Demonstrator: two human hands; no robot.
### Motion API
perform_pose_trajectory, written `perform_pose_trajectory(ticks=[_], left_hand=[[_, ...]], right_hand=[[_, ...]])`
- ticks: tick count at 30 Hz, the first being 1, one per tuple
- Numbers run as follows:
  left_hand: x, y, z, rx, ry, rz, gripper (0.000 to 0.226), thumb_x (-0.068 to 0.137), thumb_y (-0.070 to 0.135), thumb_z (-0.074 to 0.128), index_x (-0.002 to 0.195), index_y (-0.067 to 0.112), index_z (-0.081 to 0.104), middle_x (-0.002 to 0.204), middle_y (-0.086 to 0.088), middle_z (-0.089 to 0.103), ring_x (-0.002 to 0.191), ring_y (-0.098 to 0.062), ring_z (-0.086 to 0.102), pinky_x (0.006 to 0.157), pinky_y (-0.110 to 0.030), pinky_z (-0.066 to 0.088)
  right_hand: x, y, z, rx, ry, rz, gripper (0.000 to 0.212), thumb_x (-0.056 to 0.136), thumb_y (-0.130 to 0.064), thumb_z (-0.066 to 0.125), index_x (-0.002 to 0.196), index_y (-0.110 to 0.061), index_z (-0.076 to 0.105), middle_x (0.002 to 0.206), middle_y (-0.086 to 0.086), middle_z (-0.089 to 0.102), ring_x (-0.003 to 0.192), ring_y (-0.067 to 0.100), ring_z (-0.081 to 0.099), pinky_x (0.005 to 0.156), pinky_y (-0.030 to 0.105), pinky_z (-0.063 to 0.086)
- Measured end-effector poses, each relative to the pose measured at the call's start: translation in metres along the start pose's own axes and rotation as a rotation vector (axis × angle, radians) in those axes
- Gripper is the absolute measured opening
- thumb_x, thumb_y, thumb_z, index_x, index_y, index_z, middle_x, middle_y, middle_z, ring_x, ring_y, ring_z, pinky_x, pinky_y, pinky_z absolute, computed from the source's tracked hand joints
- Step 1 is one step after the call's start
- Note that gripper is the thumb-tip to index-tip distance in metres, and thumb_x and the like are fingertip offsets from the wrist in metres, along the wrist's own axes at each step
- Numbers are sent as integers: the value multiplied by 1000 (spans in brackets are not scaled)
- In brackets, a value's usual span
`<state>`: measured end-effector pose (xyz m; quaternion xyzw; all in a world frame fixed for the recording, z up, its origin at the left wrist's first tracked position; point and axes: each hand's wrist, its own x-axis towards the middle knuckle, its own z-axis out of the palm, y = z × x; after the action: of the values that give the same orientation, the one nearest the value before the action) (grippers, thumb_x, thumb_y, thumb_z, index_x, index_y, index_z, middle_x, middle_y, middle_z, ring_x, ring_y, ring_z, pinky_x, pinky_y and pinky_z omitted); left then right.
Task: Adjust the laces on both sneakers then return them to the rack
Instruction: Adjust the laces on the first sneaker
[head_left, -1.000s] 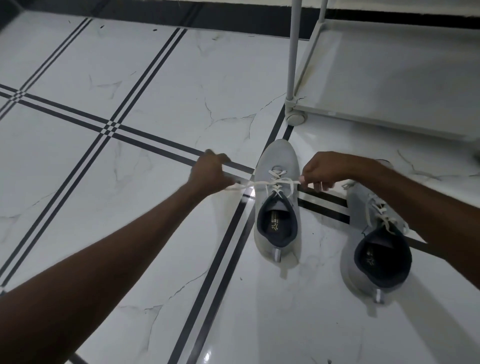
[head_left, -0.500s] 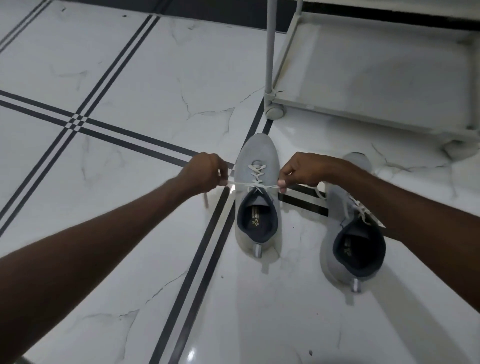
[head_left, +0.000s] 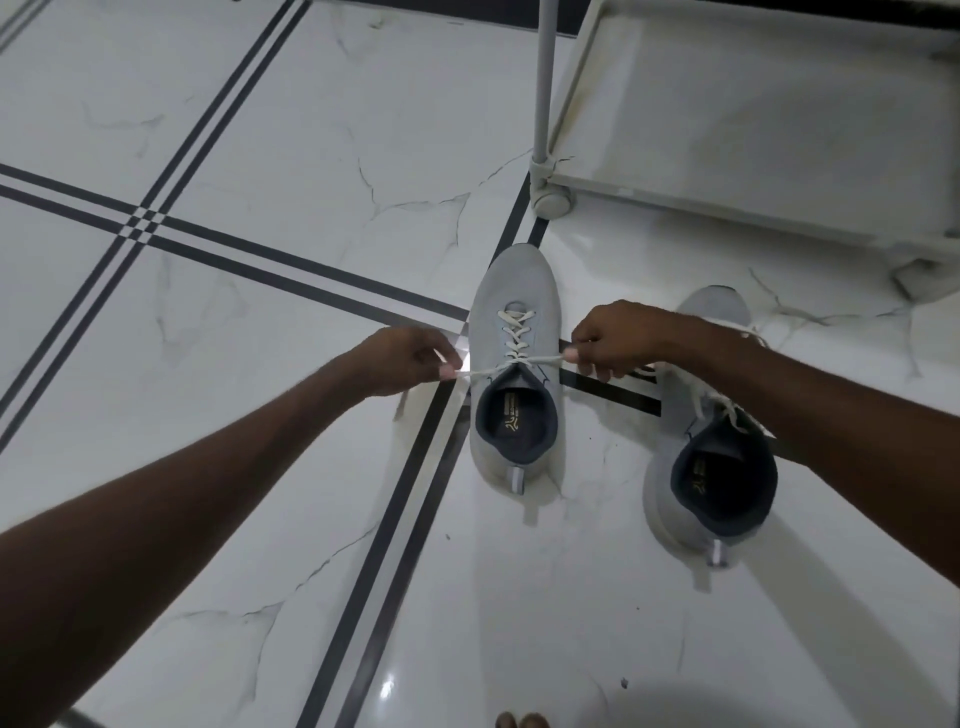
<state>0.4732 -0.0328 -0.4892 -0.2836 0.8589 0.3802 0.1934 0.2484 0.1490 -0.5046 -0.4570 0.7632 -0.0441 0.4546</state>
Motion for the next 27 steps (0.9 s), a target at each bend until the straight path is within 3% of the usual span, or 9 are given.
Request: perform_pose_trajectory(ticks=[3, 6, 9, 11, 15, 18, 21, 25, 27], left_hand=[[2, 16, 15, -257, -50, -33, 27, 90, 31, 67, 104, 8, 68, 96, -12, 76, 93, -26, 72, 86, -39, 55], [4, 22, 23, -279, -53, -74, 22, 87, 22, 72, 96, 3, 66, 85, -15, 75, 76, -25, 75, 72, -33, 60], [5, 23, 18, -324, -11, -95, 15, 87, 16, 71, 86, 1, 69, 74, -12, 72, 56, -16, 67, 54, -22, 55], [7, 24, 15, -276, 27, -98, 11, 87, 14, 71, 82, 4, 70, 69, -9, 72, 53, -14, 61, 47, -15, 47], [7, 21, 17, -188, 65, -93, 11, 87, 13, 70, 79, 4, 70, 65, -7, 71, 52, -14, 62, 48, -18, 47], [5, 18, 27, -136, 79, -80, 14, 87, 15, 70, 76, 7, 70, 62, -4, 70, 42, -4, 58, 43, -14, 44], [5, 12, 15, -130, 38, -96, 12, 88, 17, 70, 78, 10, 71, 61, 0, 69, 46, -5, 59, 47, -14, 46], [-2, 10, -17, -518, -184, -118, 16, 92, 25, 65, 85, 12, 71, 70, -2, 62, 61, -10, 55, 60, -21, 47], [-1, 18, -20, -678, -221, -95, 28, 86, 36, 65, 91, 9, 68, 76, -3, 61, 68, -11, 59, 69, -25, 50]], right_hand=[[2, -20, 6, 343, -43, -22, 52, 91, -53, 53, 80, -5, 69, 67, 7, 70, 53, 16, 62, 57, 30, 54], [-1, -23, 4, 395, 35, -18, 40, 91, -45, 61, 74, -9, 68, 55, 2, 53, 42, 12, 42, 42, 22, 35], [-2, -14, 2, 499, -94, -20, 32, 90, -36, 65, 76, -8, 73, 48, -3, 35, 43, 12, 26, 40, 22, 23], [-3, -10, 5, 544, -131, -32, 29, 90, -33, 66, 73, -11, 73, 48, -2, 33, 43, 13, 24, 40, 22, 22], [-8, -3, 11, 496, -29, -44, 28, 90, -32, 65, 70, -14, 72, 43, -6, 40, 40, 11, 28, 40, 20, 26], [-9, -2, 17, 420, 62, -36, 29, 90, -32, 65, 64, -19, 70, 37, -11, 46, 34, 4, 32, 43, 20, 28], [-13, -5, 13, 331, 160, -27, 31, 91, -30, 62, 63, -18, 69, 44, -12, 55, 40, 1, 40, 47, 18, 33], [-29, -11, -6, 608, 84, 59, 28, 95, -23, 57, 77, -4, 67, 74, 13, 71, 50, 14, 52, 46, 21, 42], [-37, -16, -7, 821, 146, 22, 27, 96, -20, 56, 89, 3, 67, 82, 11, 75, 57, 14, 61, 52, 22, 50]])
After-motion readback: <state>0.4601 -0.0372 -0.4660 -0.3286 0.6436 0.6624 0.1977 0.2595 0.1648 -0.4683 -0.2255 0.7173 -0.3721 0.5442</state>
